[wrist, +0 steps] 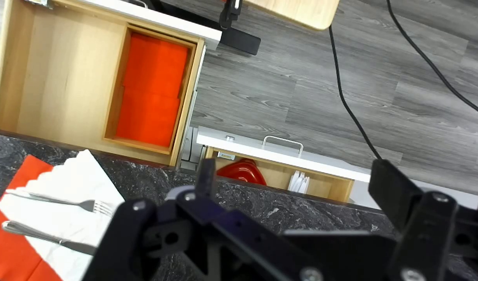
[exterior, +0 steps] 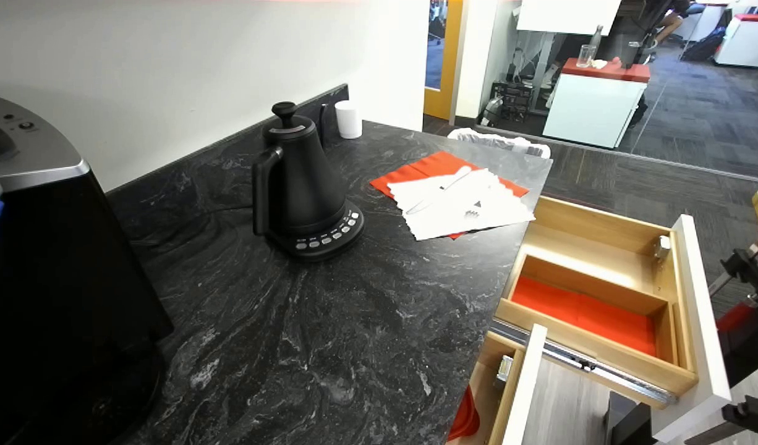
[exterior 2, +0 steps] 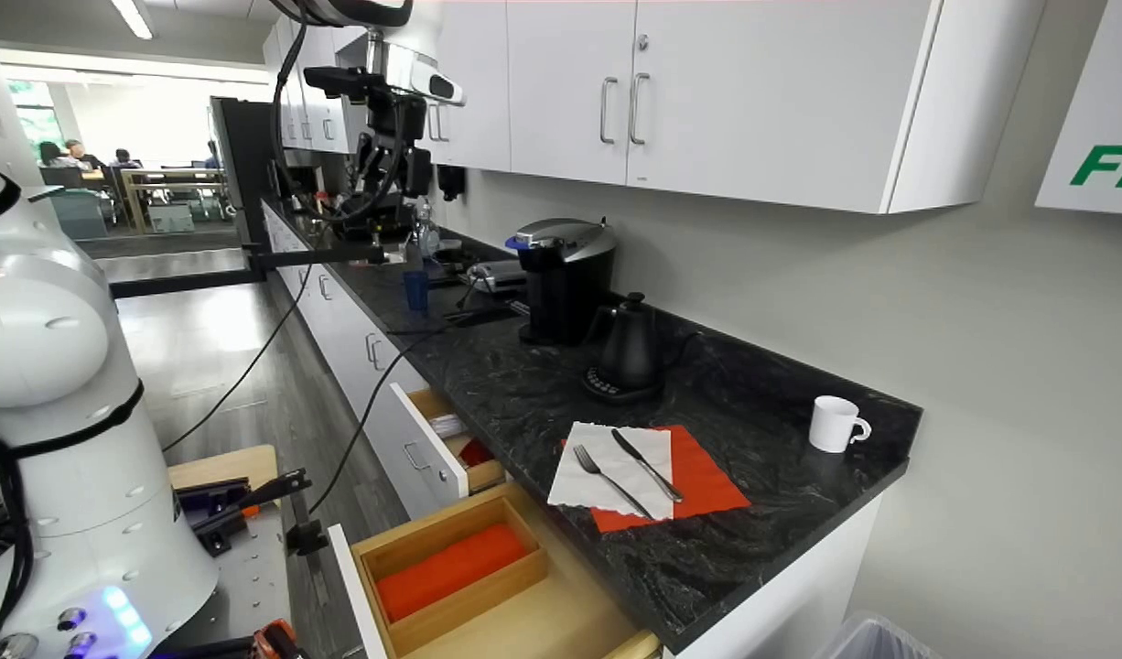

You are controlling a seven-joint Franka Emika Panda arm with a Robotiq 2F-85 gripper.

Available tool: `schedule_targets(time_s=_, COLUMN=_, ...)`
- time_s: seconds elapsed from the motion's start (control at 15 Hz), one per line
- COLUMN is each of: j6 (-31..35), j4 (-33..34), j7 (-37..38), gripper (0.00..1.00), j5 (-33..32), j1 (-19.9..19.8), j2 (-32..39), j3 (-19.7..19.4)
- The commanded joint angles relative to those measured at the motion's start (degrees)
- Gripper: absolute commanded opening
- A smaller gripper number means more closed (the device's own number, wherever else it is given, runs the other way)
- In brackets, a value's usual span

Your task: Put the fork and knife inside the box in the drawer

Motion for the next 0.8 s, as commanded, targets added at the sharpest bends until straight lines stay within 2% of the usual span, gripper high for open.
schedule_targets(time_s=0.0, j6=-0.2, j4=0.2, j7=-0.1, gripper=1.0, j5=0.1, j1=-0.4, j2=0.0, j3=0.4)
schedule_targets(time_s=0.2, j6=1.4, j4=-0.9, j7=-4.6, gripper=1.0, j5=-2.0, j1=-0.4, j2=1.0, j3=-0.3)
schedule_targets(time_s=0.4, j6=2.9, j4=-2.1, j7=-12.9, gripper=1.0, j5=-2.6, j1=-0.2, j2=2.1, j3=-1.9)
schedule_targets(time_s=0.53, j6=4.5, j4=-2.5, j7=-13.6, gripper=1.0, j5=-3.6, j1=-1.3, j2=4.5, j3=-2.5)
schedule_targets(time_s=0.73, j6=11.4, j4=-2.8, j7=-7.8, gripper=1.0, j5=-3.6, j1=-3.9, j2=9.2, j3=-3.4)
